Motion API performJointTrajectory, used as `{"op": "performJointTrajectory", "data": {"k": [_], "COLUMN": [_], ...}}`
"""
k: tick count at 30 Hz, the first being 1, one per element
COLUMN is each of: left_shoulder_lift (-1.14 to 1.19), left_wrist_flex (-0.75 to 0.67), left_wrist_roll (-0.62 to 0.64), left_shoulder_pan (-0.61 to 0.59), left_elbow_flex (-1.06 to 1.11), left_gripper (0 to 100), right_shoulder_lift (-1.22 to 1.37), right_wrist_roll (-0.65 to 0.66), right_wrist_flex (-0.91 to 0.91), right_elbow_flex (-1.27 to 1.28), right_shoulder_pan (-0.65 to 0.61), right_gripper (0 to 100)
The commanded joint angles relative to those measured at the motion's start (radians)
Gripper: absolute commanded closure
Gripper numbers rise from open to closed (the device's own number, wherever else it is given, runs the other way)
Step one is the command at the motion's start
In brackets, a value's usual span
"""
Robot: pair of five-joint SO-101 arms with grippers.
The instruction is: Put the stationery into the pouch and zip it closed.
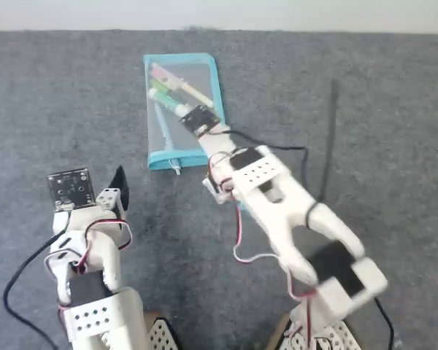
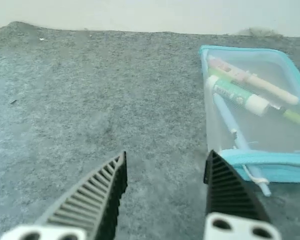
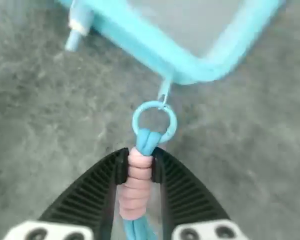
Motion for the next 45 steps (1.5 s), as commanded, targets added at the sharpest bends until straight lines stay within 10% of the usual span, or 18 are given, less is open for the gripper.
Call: {"op": "performJointTrajectory", "data": {"k": [1, 14, 45], "left_shoulder_lift": [-0.012, -0.012, -0.005], "left_wrist_flex": [0.029, 0.144, 0.069], "left_wrist_roll": [0.003, -0.029, 0.02], "left_shoulder_pan": [0.057, 0.158, 0.207], "left_elbow_flex": [-0.07, -0.139, -0.15], "left_gripper": [75, 67, 66], "right_shoulder_lift": [-0.265, -0.872, -1.082], "right_wrist_roll": [0.014, 0.02, 0.018], "right_wrist_flex": [0.107, 0.136, 0.418], "right_elbow_flex": [-0.011, 0.23, 0.068], "right_shoulder_pan": [0.012, 0.012, -0.148], "right_gripper": [99.1, 99.1, 99.1]}}
